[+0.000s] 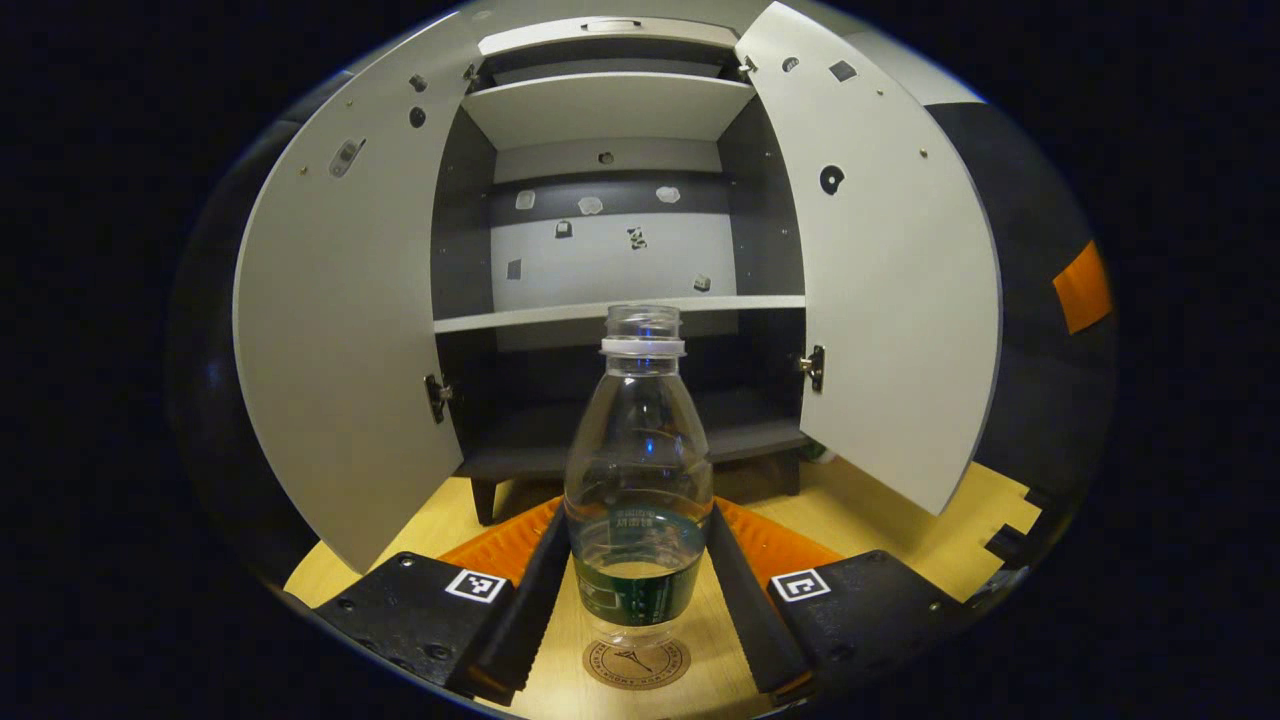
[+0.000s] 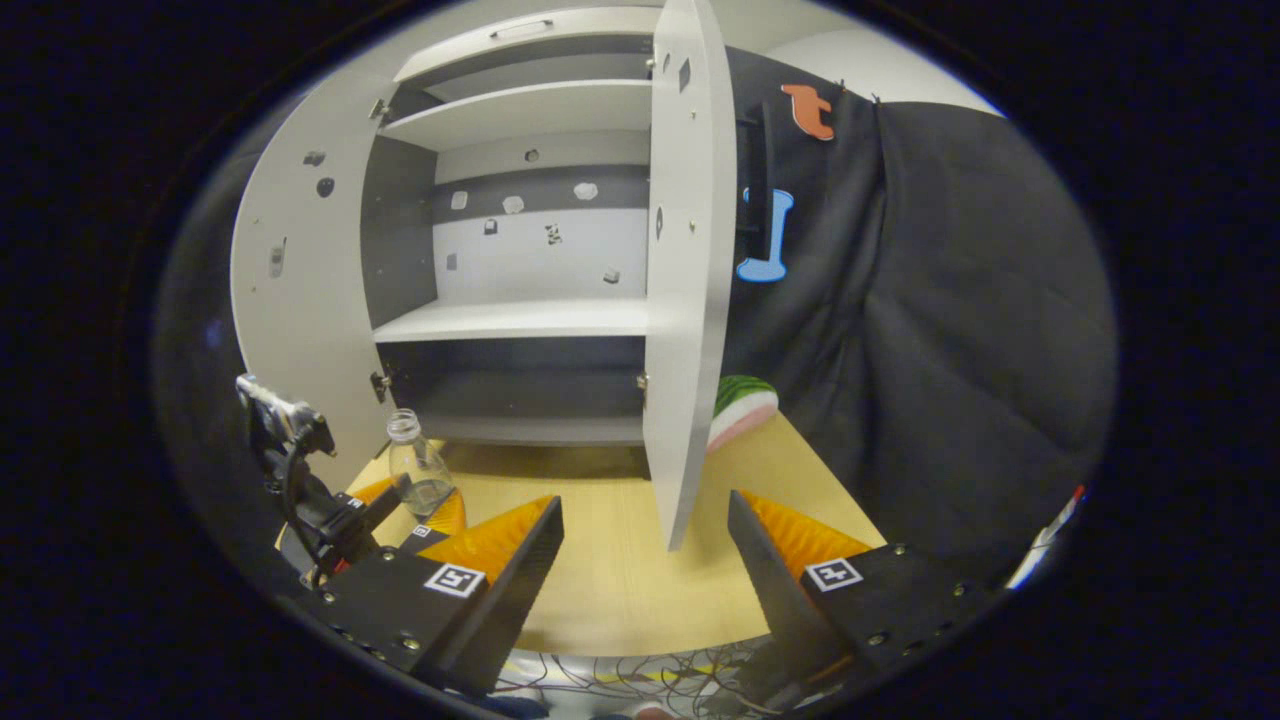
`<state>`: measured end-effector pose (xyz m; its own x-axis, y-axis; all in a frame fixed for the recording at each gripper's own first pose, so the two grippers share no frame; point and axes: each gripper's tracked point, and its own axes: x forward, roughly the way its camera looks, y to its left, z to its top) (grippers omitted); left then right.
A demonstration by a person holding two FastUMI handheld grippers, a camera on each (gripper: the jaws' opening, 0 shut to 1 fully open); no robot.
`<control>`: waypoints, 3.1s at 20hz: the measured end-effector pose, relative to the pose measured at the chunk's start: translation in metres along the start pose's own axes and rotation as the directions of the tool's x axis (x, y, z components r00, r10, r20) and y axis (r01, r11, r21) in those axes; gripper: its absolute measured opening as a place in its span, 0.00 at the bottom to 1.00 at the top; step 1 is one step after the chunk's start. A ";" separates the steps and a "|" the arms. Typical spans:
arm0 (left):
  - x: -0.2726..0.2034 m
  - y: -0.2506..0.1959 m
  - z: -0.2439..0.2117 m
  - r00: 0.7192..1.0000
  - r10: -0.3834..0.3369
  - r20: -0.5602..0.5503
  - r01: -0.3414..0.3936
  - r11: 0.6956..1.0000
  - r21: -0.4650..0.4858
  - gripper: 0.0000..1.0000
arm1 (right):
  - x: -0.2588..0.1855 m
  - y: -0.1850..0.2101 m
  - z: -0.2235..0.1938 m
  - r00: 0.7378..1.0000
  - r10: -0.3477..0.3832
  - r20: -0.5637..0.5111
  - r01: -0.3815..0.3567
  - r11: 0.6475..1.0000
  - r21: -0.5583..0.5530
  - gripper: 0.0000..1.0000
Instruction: Grasp the bottle in the cabinet with the left hand and place it on the coaster, then close the right door with the right hand and the left door with the left hand.
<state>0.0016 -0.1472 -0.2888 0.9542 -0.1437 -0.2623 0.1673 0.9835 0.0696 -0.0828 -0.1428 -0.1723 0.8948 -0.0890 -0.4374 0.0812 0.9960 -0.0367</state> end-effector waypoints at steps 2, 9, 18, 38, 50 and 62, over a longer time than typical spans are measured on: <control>0.004 0.000 -0.023 1.000 0.001 -0.029 -0.002 1.000 -0.011 0.82 | 0.003 -0.004 -0.011 1.000 -0.003 -0.026 0.003 1.000 -0.001 1.00; 0.016 0.004 -0.071 0.996 0.027 -0.087 -0.029 1.000 -0.013 0.82 | 0.012 -0.004 -0.030 0.996 0.008 -0.093 -0.010 1.000 -0.016 0.98; 0.006 0.004 -0.079 0.994 0.047 -0.102 -0.048 0.999 -0.001 0.83 | 0.019 0.004 -0.032 0.994 0.039 -0.102 -0.041 0.999 -0.017 1.00; -0.020 -0.003 0.019 0.996 0.087 0.029 -0.088 0.996 0.003 0.87 | -0.002 -0.007 0.007 0.997 0.072 0.007 -0.072 0.995 0.062 0.98; -0.070 0.025 0.167 0.973 0.119 0.200 -0.114 0.993 -0.032 0.86 | 0.003 -0.083 0.156 0.950 0.038 0.309 -0.081 0.988 0.128 1.00; -0.081 0.065 0.165 0.973 0.194 0.128 -0.183 0.979 -0.094 0.86 | 0.048 -0.099 0.185 0.934 0.138 0.329 -0.182 0.978 0.107 1.00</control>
<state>-0.0243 -0.0897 -0.1042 0.9922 0.0374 -0.1188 -0.0346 0.9991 0.0254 0.0330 -0.2460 -0.0236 0.9915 0.0530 -0.1186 -0.0362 0.9895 0.1396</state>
